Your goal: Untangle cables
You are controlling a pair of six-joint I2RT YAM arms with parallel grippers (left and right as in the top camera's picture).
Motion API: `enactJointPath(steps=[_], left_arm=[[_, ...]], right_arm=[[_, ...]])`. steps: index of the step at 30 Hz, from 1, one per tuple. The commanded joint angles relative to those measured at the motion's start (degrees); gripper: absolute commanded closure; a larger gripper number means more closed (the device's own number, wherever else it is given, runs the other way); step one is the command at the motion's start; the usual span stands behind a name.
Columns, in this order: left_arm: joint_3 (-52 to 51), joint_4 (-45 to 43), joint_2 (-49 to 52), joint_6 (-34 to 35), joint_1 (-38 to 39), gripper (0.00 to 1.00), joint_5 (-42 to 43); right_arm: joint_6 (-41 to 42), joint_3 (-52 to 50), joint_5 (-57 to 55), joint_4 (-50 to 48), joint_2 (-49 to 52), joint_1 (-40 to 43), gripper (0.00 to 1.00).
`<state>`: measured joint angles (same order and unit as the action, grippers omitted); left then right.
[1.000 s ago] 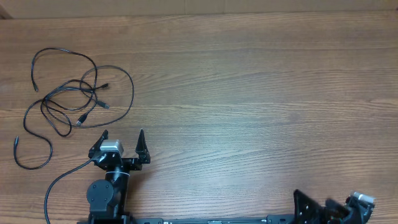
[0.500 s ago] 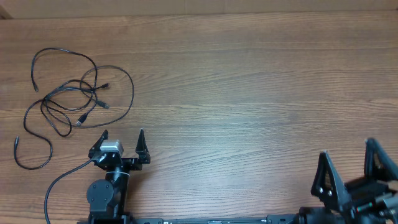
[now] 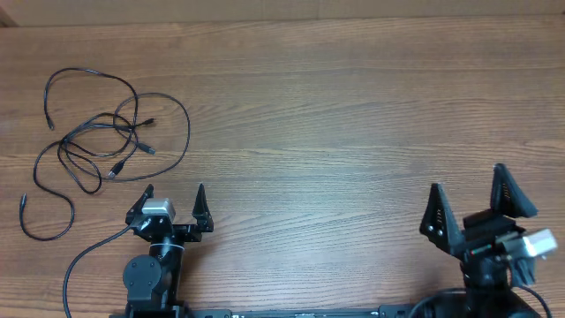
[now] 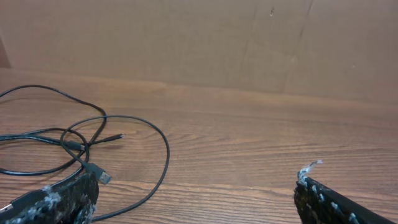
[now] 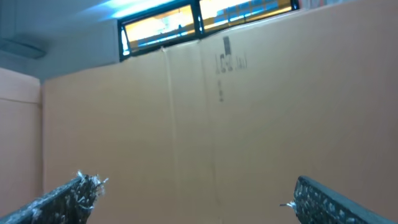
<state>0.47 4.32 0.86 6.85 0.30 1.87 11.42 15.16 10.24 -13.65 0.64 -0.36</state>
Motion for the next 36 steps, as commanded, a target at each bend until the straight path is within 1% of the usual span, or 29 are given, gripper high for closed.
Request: enactJointPath(steps=[1, 7, 11, 12, 16, 19, 27, 28, 36], left_arm=[[-0.2, 0.1, -0.6, -1.1, 0.3, 0.0, -0.4], [-0.2, 0.1, -0.6, -1.1, 0.3, 0.0, -0.4], [-0.2, 0.1, -0.6, -1.1, 0.3, 0.0, -0.4], [-0.2, 0.1, -0.6, -1.1, 0.3, 0.0, -0.4], [-0.2, 0.1, -0.6, -1.1, 0.3, 0.0, -0.4], [-0.2, 0.1, -0.6, -1.1, 0.3, 0.0, -0.4], [-0.2, 0.1, -0.6, -1.1, 0.3, 0.0, -0.4], [-0.2, 0.1, -0.6, -1.1, 0.3, 0.0, -0.4], [-0.2, 0.1, -0.6, -1.1, 0.3, 0.0, -0.4]], right_arm=[[-0.4, -3.9, -1.2, -3.5, -0.4, 0.1, 0.0], [-0.4, -10.9, -1.2, -12.7, -0.4, 0.1, 0.0], [-0.4, -14.9, -1.2, -14.7, -0.4, 0.1, 0.0], [-0.4, -14.7, -1.4, -12.6, -0.4, 0.1, 0.0], [-0.5, -14.7, -1.9, -9.2, -0.4, 0.1, 0.0], [-0.9, -14.7, -2.9, -4.0, -0.4, 0.1, 0.0], [-0.9, -14.7, -4.2, 16.9, -0.4, 0.1, 0.0], [-0.9, -14.7, -4.3, 18.2, -0.4, 0.1, 0.0], [-1.7, -14.7, -4.2, 18.1, -0.4, 0.1, 0.0]])
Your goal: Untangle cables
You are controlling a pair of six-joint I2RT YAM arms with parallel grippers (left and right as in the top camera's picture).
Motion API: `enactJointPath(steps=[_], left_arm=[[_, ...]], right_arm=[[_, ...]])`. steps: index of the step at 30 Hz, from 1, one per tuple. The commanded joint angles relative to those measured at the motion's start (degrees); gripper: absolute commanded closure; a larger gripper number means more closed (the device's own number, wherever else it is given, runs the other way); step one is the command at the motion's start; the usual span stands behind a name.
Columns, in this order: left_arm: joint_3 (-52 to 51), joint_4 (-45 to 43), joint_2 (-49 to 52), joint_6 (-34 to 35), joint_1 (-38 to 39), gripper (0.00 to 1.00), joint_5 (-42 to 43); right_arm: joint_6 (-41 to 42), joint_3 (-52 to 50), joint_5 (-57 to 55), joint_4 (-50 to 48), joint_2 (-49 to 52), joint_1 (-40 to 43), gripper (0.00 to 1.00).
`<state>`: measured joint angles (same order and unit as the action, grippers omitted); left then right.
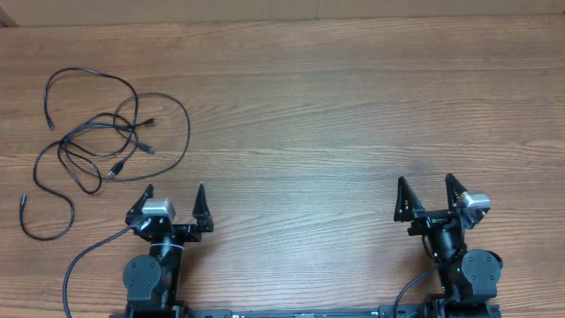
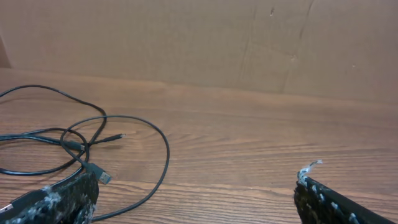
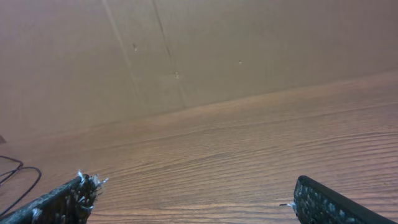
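A tangle of thin black cables (image 1: pixel 101 141) lies on the wooden table at the far left, with loose ends and small plugs; part of the cables (image 2: pixel 93 149) shows in the left wrist view, a USB plug near the left finger. My left gripper (image 1: pixel 174 194) stands open at the front left, just right of the tangle and below it, holding nothing. At the front right my right gripper (image 1: pixel 425 188) is also open and empty, far from the cables. In the right wrist view only a cable loop (image 3: pixel 15 177) shows at the left edge.
A brown cardboard wall (image 2: pixel 199 43) stands along the far edge of the wooden table (image 1: pixel 335 106). Both arm bases sit at the near edge.
My right arm has come down and turned: its camera faced the cardboard wall and a window, and now looks low across the table. It stands further left in the overhead view. The left arm has not moved.
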<state>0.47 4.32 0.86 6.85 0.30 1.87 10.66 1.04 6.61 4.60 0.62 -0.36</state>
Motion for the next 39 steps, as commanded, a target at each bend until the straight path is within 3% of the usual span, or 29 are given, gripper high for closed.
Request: enactJointPath(steps=[1, 8, 39], left_arm=[[-0.2, 0.1, -0.6, -1.1, 0.3, 0.0, -0.4], [-0.2, 0.1, -0.6, -1.1, 0.3, 0.0, -0.4], [-0.2, 0.1, -0.6, -1.1, 0.3, 0.0, -0.4]], right_arm=[[-2.4, -0.6, -0.2, -0.2, -0.4, 0.1, 0.0], [-14.2, -0.6, 2.0, -0.4, -0.4, 0.1, 0.0], [-12.2, -0.6, 2.0, -0.6, -0.4, 1.0, 0.0]])
